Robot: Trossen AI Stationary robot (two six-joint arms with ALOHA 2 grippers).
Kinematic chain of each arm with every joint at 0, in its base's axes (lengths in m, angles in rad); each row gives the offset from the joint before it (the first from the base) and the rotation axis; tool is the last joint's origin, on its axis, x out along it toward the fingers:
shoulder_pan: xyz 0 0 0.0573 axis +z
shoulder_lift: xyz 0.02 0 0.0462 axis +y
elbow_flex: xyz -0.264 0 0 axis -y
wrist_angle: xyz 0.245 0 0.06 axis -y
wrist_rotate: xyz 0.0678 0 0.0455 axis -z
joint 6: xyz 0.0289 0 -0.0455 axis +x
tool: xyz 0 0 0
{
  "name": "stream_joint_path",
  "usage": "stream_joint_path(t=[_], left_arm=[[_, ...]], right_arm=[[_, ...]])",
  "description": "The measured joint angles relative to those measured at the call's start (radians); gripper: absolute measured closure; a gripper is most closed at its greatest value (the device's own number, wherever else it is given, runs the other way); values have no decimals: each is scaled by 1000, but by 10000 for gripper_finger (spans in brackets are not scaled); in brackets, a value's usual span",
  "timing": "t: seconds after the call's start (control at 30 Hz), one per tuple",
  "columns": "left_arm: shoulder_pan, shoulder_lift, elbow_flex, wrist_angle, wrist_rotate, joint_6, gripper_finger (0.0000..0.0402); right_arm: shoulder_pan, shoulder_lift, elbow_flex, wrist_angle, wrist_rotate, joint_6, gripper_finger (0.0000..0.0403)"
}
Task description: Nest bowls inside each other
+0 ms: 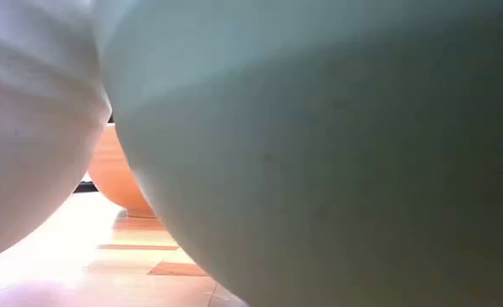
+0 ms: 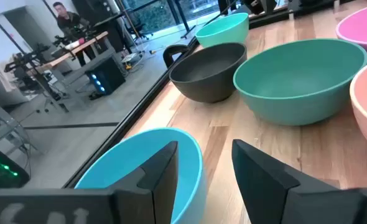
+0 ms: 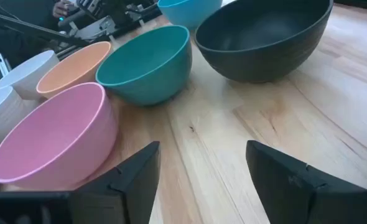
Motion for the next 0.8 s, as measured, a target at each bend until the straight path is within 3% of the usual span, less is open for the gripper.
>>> stream_joint_path(t=[0.67, 0.8], left_arm=[[0, 0, 0, 0, 0, 0, 258], [0, 0, 0, 0, 0, 135, 258]], right_arm=[[0, 0, 0, 0, 0, 0, 143], [0, 0, 0, 0, 0, 0, 143]])
